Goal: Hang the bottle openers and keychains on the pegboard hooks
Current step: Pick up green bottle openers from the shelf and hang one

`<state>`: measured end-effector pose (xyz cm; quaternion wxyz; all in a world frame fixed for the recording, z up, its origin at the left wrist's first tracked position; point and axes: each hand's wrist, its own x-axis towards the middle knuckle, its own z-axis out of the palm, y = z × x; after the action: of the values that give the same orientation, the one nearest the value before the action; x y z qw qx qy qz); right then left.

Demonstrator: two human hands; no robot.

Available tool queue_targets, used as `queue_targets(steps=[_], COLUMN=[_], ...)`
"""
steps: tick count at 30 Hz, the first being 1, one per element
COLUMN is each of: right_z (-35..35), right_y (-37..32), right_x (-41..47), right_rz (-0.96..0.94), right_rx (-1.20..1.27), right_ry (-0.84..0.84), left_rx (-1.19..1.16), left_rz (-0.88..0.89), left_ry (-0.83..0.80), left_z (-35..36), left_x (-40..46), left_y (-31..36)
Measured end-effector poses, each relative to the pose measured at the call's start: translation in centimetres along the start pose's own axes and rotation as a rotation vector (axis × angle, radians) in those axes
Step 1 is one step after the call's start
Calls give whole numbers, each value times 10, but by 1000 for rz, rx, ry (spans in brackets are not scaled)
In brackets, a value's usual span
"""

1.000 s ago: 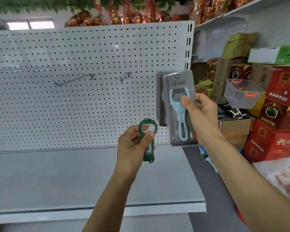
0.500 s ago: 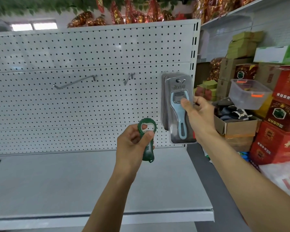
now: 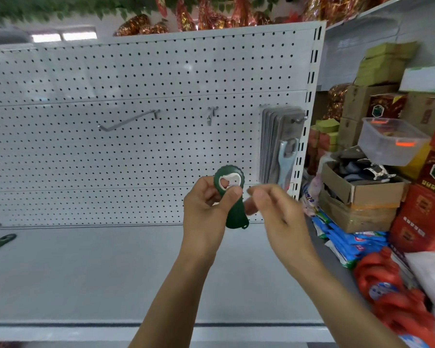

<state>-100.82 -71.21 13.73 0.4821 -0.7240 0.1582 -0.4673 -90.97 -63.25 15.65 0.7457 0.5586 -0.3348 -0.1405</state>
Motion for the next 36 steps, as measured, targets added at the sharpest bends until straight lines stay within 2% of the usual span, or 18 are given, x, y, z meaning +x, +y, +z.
queue_targets(steps=[3, 9, 14, 18, 27, 36], right_z=[15, 30, 35, 40, 54, 73], right_y=[-5, -20, -35, -38, -21, 1], right_x=[-4, 12, 35, 52, 79, 110], right_rz=[66, -19, -131, -169, -104, -4], right_rx=[113, 115, 56, -5, -64, -81], right_ry=[-152, -83, -6, 47, 69, 134], left_rx=[-48, -84, 181, 339, 615, 715], left_rz=[53, 167, 280, 292, 330, 320], left_ry=[11, 8, -72, -85, -51, -84], left_z=[-5, -14, -26, -36, -63, -87], left_x=[2, 9, 18, 23, 34, 52], left_y=[7, 23, 33, 31, 4, -22])
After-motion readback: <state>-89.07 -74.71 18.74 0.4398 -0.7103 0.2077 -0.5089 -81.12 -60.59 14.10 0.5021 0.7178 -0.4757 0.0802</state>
